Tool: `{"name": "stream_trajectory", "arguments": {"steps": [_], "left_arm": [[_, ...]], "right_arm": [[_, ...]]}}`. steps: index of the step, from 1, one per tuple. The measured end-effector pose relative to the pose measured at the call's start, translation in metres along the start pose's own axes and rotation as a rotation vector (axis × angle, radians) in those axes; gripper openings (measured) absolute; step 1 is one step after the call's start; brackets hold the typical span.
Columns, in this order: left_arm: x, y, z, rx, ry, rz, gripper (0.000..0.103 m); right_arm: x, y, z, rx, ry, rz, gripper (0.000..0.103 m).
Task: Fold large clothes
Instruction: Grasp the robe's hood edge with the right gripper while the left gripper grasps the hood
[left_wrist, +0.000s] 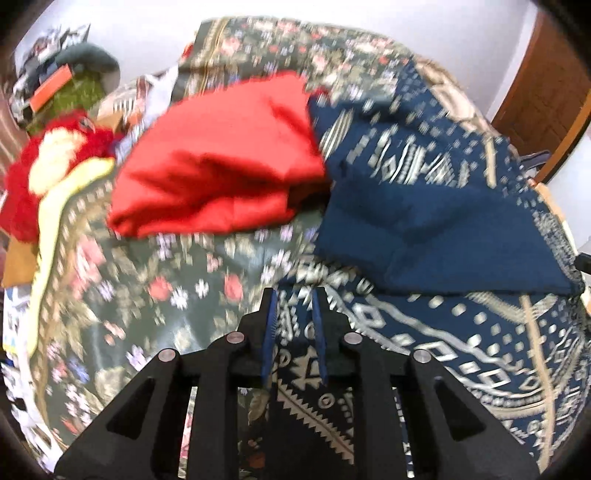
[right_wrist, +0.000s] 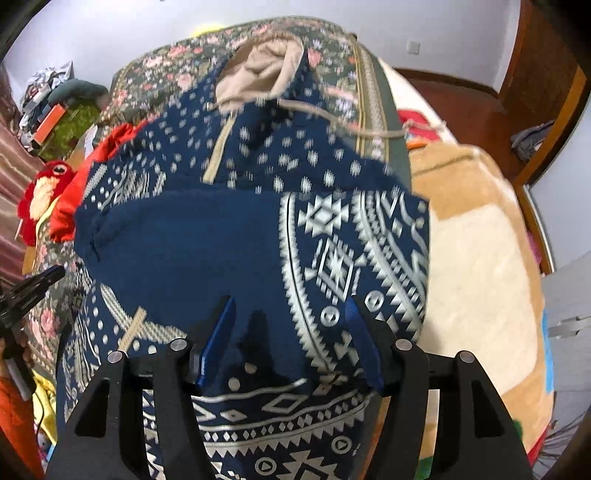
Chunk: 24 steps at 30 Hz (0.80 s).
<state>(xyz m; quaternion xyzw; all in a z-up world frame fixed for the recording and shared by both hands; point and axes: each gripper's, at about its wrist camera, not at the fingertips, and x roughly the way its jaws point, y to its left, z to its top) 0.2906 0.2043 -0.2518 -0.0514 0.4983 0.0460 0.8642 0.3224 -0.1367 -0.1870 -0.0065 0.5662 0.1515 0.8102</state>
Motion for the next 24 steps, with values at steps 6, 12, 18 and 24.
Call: {"name": "stream_trajectory", "arguments": {"steps": [6,12,18,24], "left_arm": [[-0.031,-0.036,0.040,0.093,-0.128,0.004,0.034],[-0.040,-0.080,0.085,0.191,-0.229,-0.007,0.047],[-0.020,-0.110,0.127,0.197,-0.249,-0.039,0.053],[0.027,-0.126,0.170,0.147,-0.196,-0.084,0.053]], "right_arm": [[-0.020,0.002,0.024,-0.024,-0.100,-0.001,0.058],[-0.027,0.000,0.057,-0.044,-0.183,-0.012,0.058],[-0.019,-0.003,0.093,-0.036,-0.243,-0.012,0.059],[0.012,-0.014,0.134,0.003,-0.238,0.012,0.060]]}}
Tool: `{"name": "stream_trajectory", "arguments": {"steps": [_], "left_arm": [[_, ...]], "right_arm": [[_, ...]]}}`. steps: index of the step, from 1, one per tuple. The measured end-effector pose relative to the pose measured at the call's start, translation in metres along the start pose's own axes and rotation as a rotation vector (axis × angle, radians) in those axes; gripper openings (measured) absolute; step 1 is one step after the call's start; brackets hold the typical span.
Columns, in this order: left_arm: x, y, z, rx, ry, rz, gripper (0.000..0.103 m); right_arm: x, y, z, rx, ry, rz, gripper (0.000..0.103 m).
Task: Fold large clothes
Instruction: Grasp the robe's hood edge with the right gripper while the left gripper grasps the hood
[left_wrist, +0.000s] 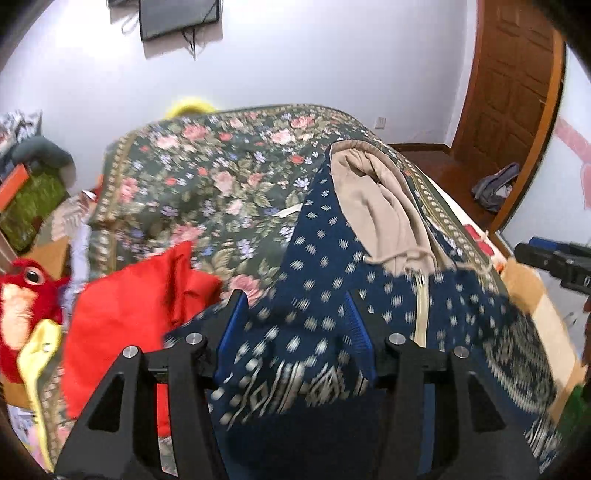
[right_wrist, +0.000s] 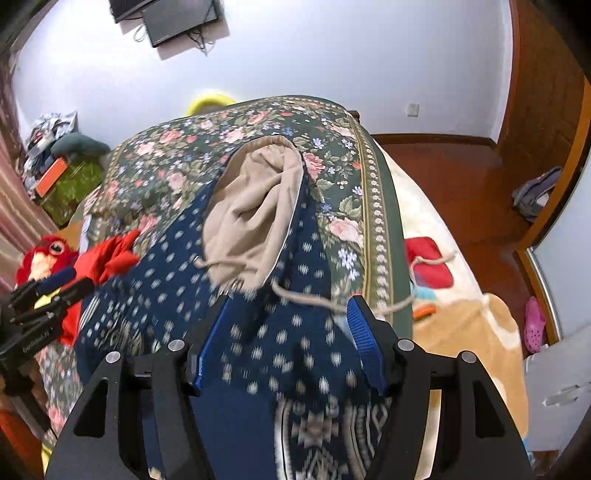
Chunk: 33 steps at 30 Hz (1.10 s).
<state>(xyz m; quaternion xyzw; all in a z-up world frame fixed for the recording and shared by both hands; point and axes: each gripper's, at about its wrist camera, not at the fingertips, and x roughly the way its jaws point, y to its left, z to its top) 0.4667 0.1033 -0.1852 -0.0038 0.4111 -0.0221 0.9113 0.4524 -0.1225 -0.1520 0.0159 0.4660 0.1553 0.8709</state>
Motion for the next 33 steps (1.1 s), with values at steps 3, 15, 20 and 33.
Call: {"name": "stream_trajectory", "arguments": {"steps": [3,15,20,33], "left_arm": [[0.034,0.004,0.015,-0.062,0.050,-0.037,0.053],[0.135,-0.019,0.053,-0.143,0.141,-0.096,0.053],[0.157,-0.033,0.059,-0.102,0.140,-0.020,0.054],[0.137,-0.036,0.050,-0.002,0.096,-0.038,0.008]], "right_arm": [[0.026,-0.007,0.014,0.037,0.024,0.008,0.060],[0.122,-0.008,0.047,0.087,0.105,-0.038,0.060],[0.147,-0.022,0.047,0.221,0.136,0.002,0.060],[0.115,-0.006,0.045,0.197,0.077,0.076,0.010]]}}
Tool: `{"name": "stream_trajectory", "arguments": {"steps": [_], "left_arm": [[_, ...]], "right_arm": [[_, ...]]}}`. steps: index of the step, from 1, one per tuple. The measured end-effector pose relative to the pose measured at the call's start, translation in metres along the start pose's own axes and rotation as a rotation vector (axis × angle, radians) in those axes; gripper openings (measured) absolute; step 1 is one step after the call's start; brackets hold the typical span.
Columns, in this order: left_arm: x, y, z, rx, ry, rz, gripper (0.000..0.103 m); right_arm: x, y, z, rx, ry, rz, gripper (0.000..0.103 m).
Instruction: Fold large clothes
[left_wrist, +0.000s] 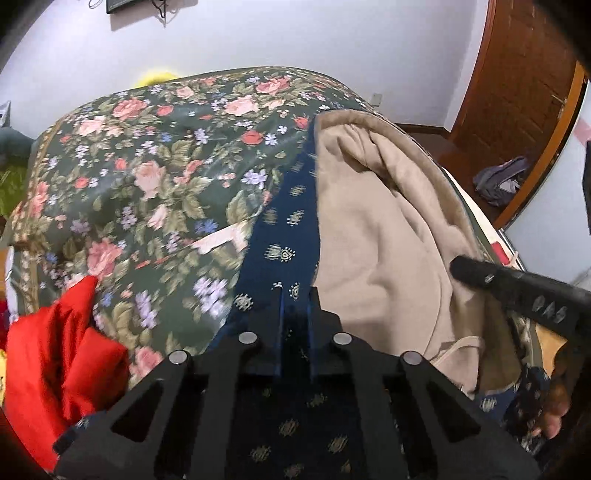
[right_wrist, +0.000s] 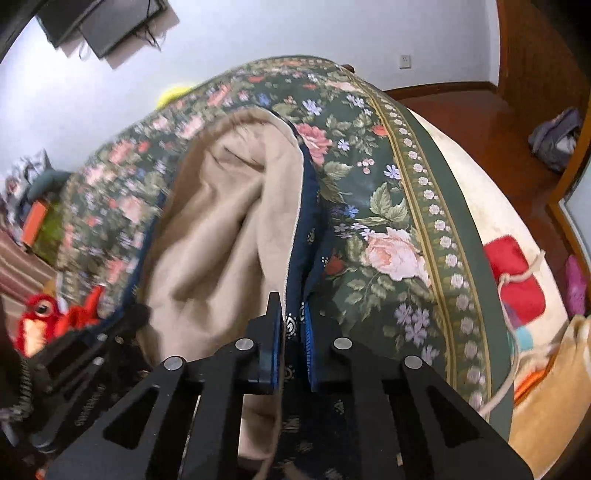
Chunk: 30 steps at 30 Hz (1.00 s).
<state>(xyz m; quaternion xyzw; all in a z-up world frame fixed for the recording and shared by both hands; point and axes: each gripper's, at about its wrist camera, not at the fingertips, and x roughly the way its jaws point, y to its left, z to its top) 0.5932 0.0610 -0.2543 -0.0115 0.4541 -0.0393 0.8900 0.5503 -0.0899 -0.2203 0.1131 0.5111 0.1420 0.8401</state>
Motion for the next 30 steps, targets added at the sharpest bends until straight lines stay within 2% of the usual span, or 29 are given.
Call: {"name": "stream_trajectory", "arguments": {"steps": [5,10,13,17,20,25,30], "left_arm": [[-0.052,0.005,-0.009,0.005,-0.045,-0.030,0.008],[-0.112,0.003,-0.020,0.036,-0.097,-0.066,0.008],[-0.147,-0.003,-0.036,0.076,-0.115,-0.079,0.008],[-0.175,-0.007,-0.061,0.114,-0.116,-0.091,0.008],[-0.186,-0.006,-0.082,0.123,-0.103,-0.097,0.008],[-0.184,0.003,-0.122,0.071,-0.043,-0.127,0.008],[-0.173,0.011,-0.154,0.047,0.006,-0.098,0.008]], "right_arm": [[-0.041,0.011,-0.008,-0.021,-0.041,0.048,0.010],[-0.086,0.028,-0.033,-0.097,-0.061,0.075,0.010],[-0.107,0.038,-0.048,-0.152,-0.067,0.081,0.010],[-0.134,0.045,-0.071,-0.197,-0.055,0.108,0.010],[-0.144,0.047,-0.088,-0.213,-0.035,0.116,0.010],[-0.142,0.041,-0.112,-0.200,0.021,0.110,0.010],[-0.134,0.035,-0.128,-0.182,0.090,0.083,0.010]]}}
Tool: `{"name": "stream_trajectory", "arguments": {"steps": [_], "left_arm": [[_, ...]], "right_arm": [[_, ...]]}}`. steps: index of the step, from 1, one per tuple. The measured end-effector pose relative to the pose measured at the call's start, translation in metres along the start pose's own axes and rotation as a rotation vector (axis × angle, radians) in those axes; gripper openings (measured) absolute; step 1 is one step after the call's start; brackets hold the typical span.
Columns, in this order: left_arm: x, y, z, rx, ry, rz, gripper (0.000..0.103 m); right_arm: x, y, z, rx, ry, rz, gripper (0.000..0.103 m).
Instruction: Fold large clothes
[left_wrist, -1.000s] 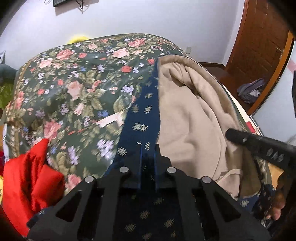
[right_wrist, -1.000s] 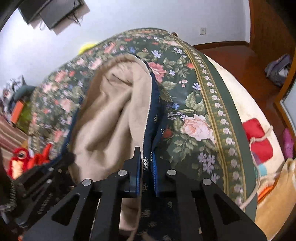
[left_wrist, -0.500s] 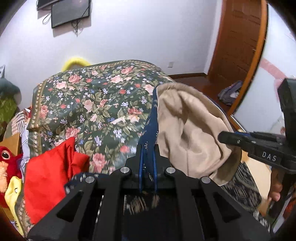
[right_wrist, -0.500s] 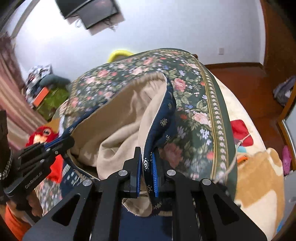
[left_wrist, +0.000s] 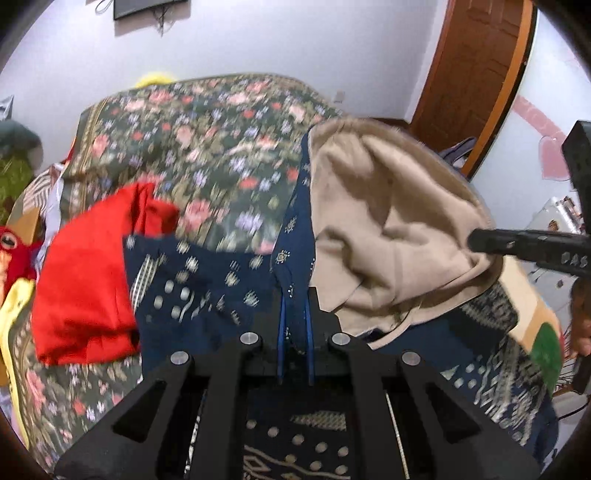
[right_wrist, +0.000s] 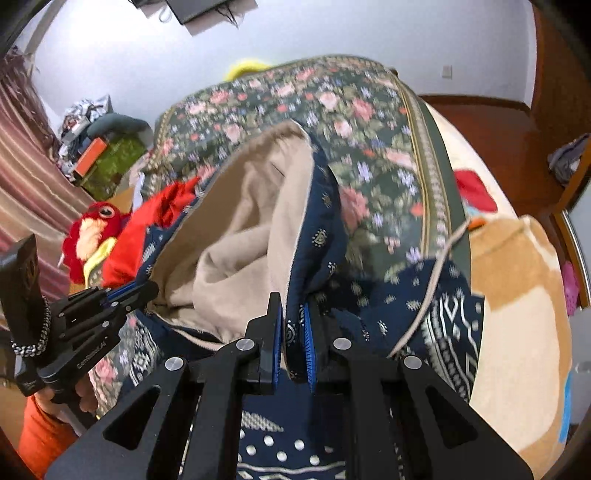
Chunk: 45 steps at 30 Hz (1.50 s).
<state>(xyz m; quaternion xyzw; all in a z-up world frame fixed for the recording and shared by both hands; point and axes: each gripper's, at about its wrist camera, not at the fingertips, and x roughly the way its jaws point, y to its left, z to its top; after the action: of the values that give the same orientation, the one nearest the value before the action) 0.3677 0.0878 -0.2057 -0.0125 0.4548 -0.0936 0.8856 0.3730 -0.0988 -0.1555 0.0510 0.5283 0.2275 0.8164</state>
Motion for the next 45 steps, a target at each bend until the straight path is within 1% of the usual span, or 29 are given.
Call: {"name": "stream_trajectory", "arguments": {"steps": [2,6,8,9,13,15,16,17,18,19,21,24,26,30,33,34,35,37,41,45], "left_arm": [[0.005,0.004,-0.010,0.001,0.016,0.021,0.008],[0.013,0.011,-0.024,-0.008,0.054,0.027,0.008],[0.017,0.012,-0.030,-0.005,0.071,0.032,0.008],[0.019,0.012,-0.032,-0.004,0.081,0.031,0.008],[0.016,0.005,-0.035,0.017,0.104,0.036,0.010],[0.010,0.000,-0.032,0.032,0.097,0.038,0.010],[0.006,-0.003,-0.029,0.040,0.092,0.041,0.013],[0.000,-0.006,-0.026,0.048,0.084,0.046,0.014],[-0.005,-0.009,-0.023,0.055,0.074,0.048,0.015],[-0.010,-0.012,-0.021,0.058,0.063,0.050,0.015],[-0.022,-0.016,-0.014,0.061,0.036,0.045,0.016],[-0.035,-0.022,-0.004,0.062,0.000,0.044,0.024],[-0.042,-0.024,0.002,0.061,-0.026,0.052,0.032],[-0.044,-0.025,0.011,0.056,-0.044,0.061,0.035],[-0.039,-0.021,0.016,0.049,-0.034,0.066,0.036],[-0.036,-0.020,0.017,0.049,-0.030,0.070,0.037],[-0.032,-0.018,0.018,0.050,-0.024,0.076,0.037],[-0.024,-0.015,0.021,0.046,-0.013,0.083,0.037],[-0.004,-0.008,0.028,0.033,0.017,0.091,0.037],[0.020,0.002,0.040,0.006,0.038,0.082,0.037]], "right_arm": [[0.000,-0.001,-0.004,0.006,0.027,-0.002,0.010],[-0.002,-0.003,-0.010,-0.007,0.064,-0.024,0.011],[-0.006,-0.003,-0.013,-0.010,0.089,-0.015,0.014],[-0.008,-0.004,-0.014,-0.007,0.097,-0.012,0.014],[-0.025,-0.005,-0.018,-0.003,0.087,-0.033,0.015],[-0.037,-0.007,-0.018,0.010,0.067,-0.046,0.017],[-0.041,-0.007,-0.018,0.015,0.060,-0.050,0.021],[-0.046,-0.008,-0.017,0.019,0.051,-0.056,0.028],[-0.053,-0.008,-0.017,0.020,0.036,-0.062,0.033],[-0.061,-0.007,-0.016,0.015,0.015,-0.070,0.039],[-0.077,-0.005,-0.014,-0.001,-0.025,-0.088,0.040],[-0.095,-0.002,-0.010,-0.012,-0.048,-0.102,0.041],[-0.106,0.000,-0.008,-0.025,-0.059,-0.115,0.042],[-0.116,0.000,-0.008,-0.056,-0.061,-0.144,0.044],[-0.112,0.003,-0.005,-0.072,-0.061,-0.150,0.044],[-0.108,0.004,-0.004,-0.075,-0.061,-0.149,0.046],[-0.102,0.005,-0.001,-0.073,-0.062,-0.143,0.053],[-0.090,0.006,0.003,-0.070,-0.068,-0.131,0.060],[-0.048,0.009,0.017,-0.059,-0.029,-0.097,0.060],[-0.010,0.011,0.029,-0.034,0.014,-0.057,0.060]]}}
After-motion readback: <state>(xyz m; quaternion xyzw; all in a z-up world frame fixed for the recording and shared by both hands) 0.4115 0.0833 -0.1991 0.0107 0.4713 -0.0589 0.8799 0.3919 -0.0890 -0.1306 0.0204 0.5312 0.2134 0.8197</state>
